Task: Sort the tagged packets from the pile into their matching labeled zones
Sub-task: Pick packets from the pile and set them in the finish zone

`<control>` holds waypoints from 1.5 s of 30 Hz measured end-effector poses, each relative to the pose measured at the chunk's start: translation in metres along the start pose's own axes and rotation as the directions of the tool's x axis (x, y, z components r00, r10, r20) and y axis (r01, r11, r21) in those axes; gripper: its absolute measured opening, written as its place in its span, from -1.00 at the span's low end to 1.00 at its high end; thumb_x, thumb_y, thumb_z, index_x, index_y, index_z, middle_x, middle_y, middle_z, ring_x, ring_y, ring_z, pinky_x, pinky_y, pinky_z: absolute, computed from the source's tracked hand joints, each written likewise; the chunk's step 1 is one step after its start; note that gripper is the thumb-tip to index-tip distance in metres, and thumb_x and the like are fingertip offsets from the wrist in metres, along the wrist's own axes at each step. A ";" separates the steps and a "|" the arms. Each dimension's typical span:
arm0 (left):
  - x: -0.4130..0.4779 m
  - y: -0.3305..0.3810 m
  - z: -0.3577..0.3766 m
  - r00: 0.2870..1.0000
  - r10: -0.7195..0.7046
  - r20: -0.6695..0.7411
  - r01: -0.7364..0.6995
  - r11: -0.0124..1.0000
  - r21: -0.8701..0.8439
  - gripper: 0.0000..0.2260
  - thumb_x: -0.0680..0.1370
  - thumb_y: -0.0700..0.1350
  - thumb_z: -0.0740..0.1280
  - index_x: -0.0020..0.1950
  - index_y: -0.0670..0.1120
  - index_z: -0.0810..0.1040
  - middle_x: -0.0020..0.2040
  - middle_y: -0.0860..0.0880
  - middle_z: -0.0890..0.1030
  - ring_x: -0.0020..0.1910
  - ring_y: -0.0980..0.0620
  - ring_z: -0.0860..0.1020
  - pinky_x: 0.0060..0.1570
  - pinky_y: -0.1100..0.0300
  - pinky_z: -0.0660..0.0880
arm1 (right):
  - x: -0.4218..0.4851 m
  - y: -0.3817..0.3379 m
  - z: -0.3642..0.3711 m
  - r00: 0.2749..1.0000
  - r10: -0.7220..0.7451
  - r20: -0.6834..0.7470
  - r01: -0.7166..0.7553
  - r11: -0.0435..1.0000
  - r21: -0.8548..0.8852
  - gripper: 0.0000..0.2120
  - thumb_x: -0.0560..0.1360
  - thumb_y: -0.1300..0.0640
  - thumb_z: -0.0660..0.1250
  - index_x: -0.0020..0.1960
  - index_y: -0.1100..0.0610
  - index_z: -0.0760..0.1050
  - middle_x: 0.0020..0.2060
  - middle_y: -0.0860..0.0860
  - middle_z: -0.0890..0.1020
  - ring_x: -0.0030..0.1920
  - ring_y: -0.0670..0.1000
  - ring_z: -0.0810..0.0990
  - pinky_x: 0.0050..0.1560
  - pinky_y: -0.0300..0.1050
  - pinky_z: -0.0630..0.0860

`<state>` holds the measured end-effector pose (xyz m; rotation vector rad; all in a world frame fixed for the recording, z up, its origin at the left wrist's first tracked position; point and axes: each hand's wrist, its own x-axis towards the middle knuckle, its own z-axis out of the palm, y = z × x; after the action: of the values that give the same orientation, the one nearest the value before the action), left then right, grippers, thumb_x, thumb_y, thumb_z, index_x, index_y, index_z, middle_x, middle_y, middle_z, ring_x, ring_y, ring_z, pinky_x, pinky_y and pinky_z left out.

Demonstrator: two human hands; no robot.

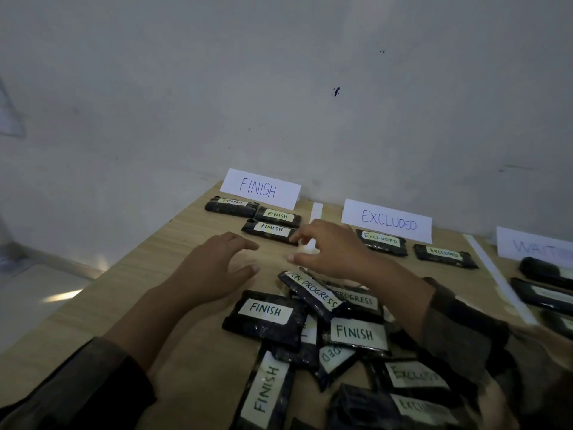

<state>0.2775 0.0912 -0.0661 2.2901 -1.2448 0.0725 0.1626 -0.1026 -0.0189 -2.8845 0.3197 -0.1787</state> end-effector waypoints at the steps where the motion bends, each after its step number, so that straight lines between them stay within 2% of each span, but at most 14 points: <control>1: -0.003 0.005 0.000 1.000 0.013 0.004 -0.013 1.000 -0.015 -0.65 0.50 0.08 0.35 0.28 0.11 0.47 0.25 0.10 0.48 0.22 0.11 0.42 0.02 0.20 0.40 | -0.012 -0.001 -0.002 1.000 -0.006 0.009 0.005 1.000 0.008 -0.62 0.45 -0.24 0.30 0.21 -0.11 0.47 0.07 -0.14 0.51 -0.04 -0.14 0.42 0.14 -0.06 0.28; 5: -0.017 0.024 0.001 0.993 0.015 0.115 -0.009 0.999 -0.054 -0.65 0.52 0.06 0.34 0.30 0.10 0.45 0.25 0.14 0.48 0.21 0.19 0.42 0.14 0.24 0.39 | -0.049 -0.002 -0.001 0.999 -0.016 0.039 0.016 1.000 -0.006 -0.61 0.45 -0.25 0.29 0.21 -0.15 0.45 0.11 -0.11 0.50 0.10 -0.08 0.44 0.21 -0.01 0.30; 7: -0.022 0.031 0.004 0.984 0.001 0.179 0.007 0.999 -0.041 -0.64 0.52 0.06 0.33 0.31 0.10 0.44 0.23 0.13 0.51 0.17 0.19 0.43 0.10 0.27 0.36 | -0.063 -0.002 0.004 0.999 -0.001 0.043 0.003 0.999 -0.040 -0.57 0.44 -0.27 0.27 0.26 -0.16 0.41 0.18 -0.08 0.47 0.22 -0.03 0.41 0.23 0.00 0.27; 10: -0.029 0.040 0.010 0.976 -0.023 0.218 0.032 0.999 -0.037 -0.63 0.52 0.08 0.34 0.31 0.10 0.44 0.23 0.12 0.52 0.16 0.18 0.45 0.09 0.27 0.37 | -0.080 -0.001 0.014 0.999 0.048 0.006 -0.048 0.994 -0.100 -0.50 0.44 -0.32 0.23 0.31 -0.16 0.34 0.19 -0.07 0.46 0.21 -0.01 0.41 0.23 0.01 0.22; 15: -0.036 0.062 0.019 0.992 -0.049 0.115 0.051 0.999 -0.016 -0.65 0.52 0.19 0.26 0.25 0.09 0.45 0.21 0.12 0.53 0.17 0.12 0.49 0.11 0.15 0.41 | -0.099 0.002 0.021 0.992 0.057 -0.112 -0.057 0.998 0.004 -0.47 0.40 -0.29 0.32 0.30 -0.15 0.33 0.18 -0.15 0.51 0.18 -0.08 0.47 0.37 0.03 0.06; 18: -0.036 0.075 0.024 0.996 -0.089 -0.017 0.089 0.996 -0.025 -0.71 0.50 0.24 0.25 0.06 0.08 0.46 0.03 0.15 0.59 0.05 0.11 0.57 0.08 0.07 0.46 | -0.109 0.004 0.016 0.979 0.079 -0.186 -0.053 0.989 0.141 -0.40 0.36 -0.16 0.45 0.33 -0.12 0.32 0.20 -0.16 0.49 0.15 -0.09 0.47 0.32 -0.04 0.22; 20: -0.036 0.084 0.025 0.988 -0.130 -0.088 0.121 0.988 -0.098 -0.72 0.47 0.24 0.30 -0.01 0.07 0.42 -0.06 0.17 0.58 -0.03 0.13 0.58 0.07 0.06 0.46 | -0.115 0.006 0.012 0.971 0.079 -0.226 -0.031 0.977 0.210 -0.36 0.33 -0.06 0.50 0.34 -0.11 0.31 0.21 -0.14 0.49 0.12 -0.06 0.50 0.15 -0.08 0.43; 22: -0.035 0.092 0.025 0.979 -0.169 -0.117 0.139 0.964 -0.227 -0.70 0.44 0.21 0.36 0.01 0.07 0.41 -0.08 0.19 0.58 -0.09 0.16 0.57 -0.01 0.12 0.48 | -0.119 0.009 0.010 0.964 0.059 -0.259 -0.002 0.976 0.216 -0.33 0.32 0.02 0.52 0.34 -0.10 0.31 0.21 -0.13 0.49 0.12 -0.06 0.52 0.03 -0.11 0.50; 29: -0.025 0.108 0.017 0.978 -0.206 -0.047 0.138 0.792 -0.594 -0.75 0.43 -0.16 0.47 0.02 0.08 0.52 -0.22 0.01 0.65 -0.25 -0.01 0.61 -0.31 0.22 0.45 | -0.129 0.024 0.008 0.934 -0.080 -0.347 0.104 0.993 0.052 -0.43 0.36 0.09 0.47 0.32 -0.01 0.38 0.20 -0.09 0.48 0.18 -0.06 0.45 0.08 -0.16 0.46; 33: -0.022 0.123 0.019 0.981 -0.192 -0.010 0.136 0.730 -0.669 -0.74 0.43 -0.20 0.46 0.07 0.00 0.53 -0.22 -0.05 0.67 -0.20 -0.07 0.65 -0.20 0.11 0.54 | -0.139 0.035 0.002 0.913 -0.079 -0.400 0.072 0.997 -0.033 -0.42 0.39 0.08 0.45 0.36 0.04 0.36 0.18 -0.06 0.43 0.12 -0.08 0.45 -0.02 -0.26 0.46; 36: -0.016 0.136 0.024 0.990 -0.144 0.003 0.109 0.736 -0.668 -0.75 0.42 -0.18 0.47 0.02 0.06 0.53 -0.25 0.03 0.64 -0.28 0.04 0.60 -0.18 0.11 0.52 | -0.149 0.048 -0.006 0.895 -0.090 -0.437 0.039 0.992 -0.124 -0.41 0.35 0.06 0.48 0.34 0.08 0.42 0.13 -0.02 0.49 0.11 -0.02 0.47 -0.01 -0.26 0.38; 38: -0.011 0.148 0.027 0.997 -0.083 0.003 0.066 0.766 -0.639 -0.73 0.42 -0.15 0.48 0.04 0.09 0.53 -0.17 0.04 0.64 -0.24 0.06 0.58 -0.16 0.13 0.54 | -0.157 0.060 -0.013 0.884 -0.097 -0.458 0.014 0.983 -0.181 -0.41 0.30 0.05 0.50 0.30 0.10 0.46 0.08 -0.01 0.53 0.07 0.03 0.49 -0.01 -0.18 0.41; 41: -0.003 0.169 0.031 0.999 0.049 -0.013 -0.049 0.879 -0.475 -0.65 0.42 -0.06 0.48 0.16 0.09 0.49 0.01 0.12 0.61 -0.02 0.10 0.57 -0.01 0.17 0.50 | -0.172 0.079 -0.027 0.872 -0.081 -0.483 -0.045 0.968 -0.245 -0.42 0.26 0.02 0.50 0.26 0.09 0.49 0.05 0.00 0.56 0.02 0.07 0.51 -0.03 -0.02 0.47; 45: 0.007 0.200 0.041 0.975 0.224 0.000 -0.220 0.957 -0.190 -0.48 0.44 0.01 0.44 0.35 0.05 0.37 0.26 0.12 0.50 0.25 0.12 0.44 0.13 0.25 0.33 | -0.200 0.107 -0.047 0.867 -0.031 -0.498 -0.132 0.948 -0.289 -0.41 0.26 0.03 0.51 0.27 0.07 0.49 0.07 0.01 0.57 0.03 0.09 0.52 -0.01 -0.01 0.41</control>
<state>0.1144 -0.0211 -0.0144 1.9880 -1.4515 0.0085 -0.0598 -0.1681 -0.0188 -3.0925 0.5597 -0.9571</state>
